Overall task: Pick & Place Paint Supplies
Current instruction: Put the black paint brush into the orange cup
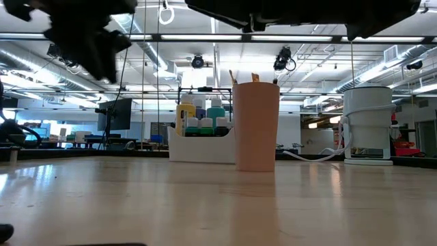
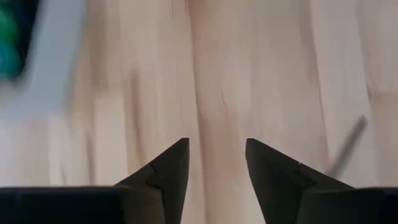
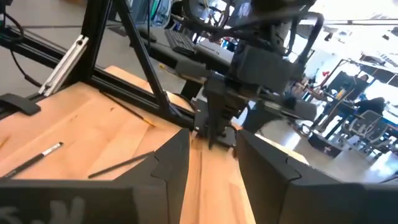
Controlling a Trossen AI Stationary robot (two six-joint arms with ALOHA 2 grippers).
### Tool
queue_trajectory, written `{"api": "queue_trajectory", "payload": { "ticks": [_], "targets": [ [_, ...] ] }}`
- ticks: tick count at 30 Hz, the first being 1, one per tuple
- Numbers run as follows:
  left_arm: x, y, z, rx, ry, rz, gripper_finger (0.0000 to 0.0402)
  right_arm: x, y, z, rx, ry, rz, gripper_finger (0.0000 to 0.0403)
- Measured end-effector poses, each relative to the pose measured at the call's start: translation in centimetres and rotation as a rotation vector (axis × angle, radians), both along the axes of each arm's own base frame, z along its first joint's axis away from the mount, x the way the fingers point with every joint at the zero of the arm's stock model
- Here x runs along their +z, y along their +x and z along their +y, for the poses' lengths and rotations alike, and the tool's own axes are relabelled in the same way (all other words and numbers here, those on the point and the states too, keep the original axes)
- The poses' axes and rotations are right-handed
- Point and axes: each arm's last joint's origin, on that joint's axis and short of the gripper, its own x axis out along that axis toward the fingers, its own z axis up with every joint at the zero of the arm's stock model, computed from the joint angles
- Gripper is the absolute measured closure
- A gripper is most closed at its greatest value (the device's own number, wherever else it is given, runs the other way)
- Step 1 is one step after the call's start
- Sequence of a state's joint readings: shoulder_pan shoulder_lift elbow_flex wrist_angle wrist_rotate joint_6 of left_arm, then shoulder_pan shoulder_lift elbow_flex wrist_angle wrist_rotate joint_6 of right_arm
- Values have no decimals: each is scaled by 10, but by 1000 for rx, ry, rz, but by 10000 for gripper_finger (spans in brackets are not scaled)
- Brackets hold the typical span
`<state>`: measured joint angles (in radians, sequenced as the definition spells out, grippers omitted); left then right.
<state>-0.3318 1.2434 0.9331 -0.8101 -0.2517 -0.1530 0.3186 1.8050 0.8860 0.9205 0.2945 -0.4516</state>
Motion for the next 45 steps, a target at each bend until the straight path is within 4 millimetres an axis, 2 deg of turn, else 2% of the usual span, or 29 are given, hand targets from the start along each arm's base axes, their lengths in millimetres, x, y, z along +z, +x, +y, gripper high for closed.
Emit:
{"api": "queue_trajectory", "payload": {
  "ticks": [3, 7, 14, 20, 25, 32, 41, 45],
  "targets": [
    [-4, -12, -1, 86, -80, 134, 229, 0, 2, -6, -14, -2, 2, 264],
    [-26, -29, -8, 160, -113, 254, 228, -1, 4, -15, -39, -3, 15, 264],
    [-70, -52, -17, 159, -140, 353, 228, -5, 8, -27, 30, 82, 50, 264],
    [-92, -68, -20, 186, -222, 445, 228, -5, 9, -31, 30, 95, 51, 264],
    [-96, -71, -29, 108, -217, 404, 228, -5, 9, -32, 27, 94, 50, 264],
    [-98, -72, -36, 90, -193, 381, 228, -5, 9, -32, 27, 94, 50, 264],
    [-118, -71, -49, 28, -109, 465, 228, -5, 9, -32, 27, 94, 50, 264],
    [-120, -70, -49, -35, -75, 470, 239, -5, 9, -32, 27, 94, 50, 264]
  ]
}}
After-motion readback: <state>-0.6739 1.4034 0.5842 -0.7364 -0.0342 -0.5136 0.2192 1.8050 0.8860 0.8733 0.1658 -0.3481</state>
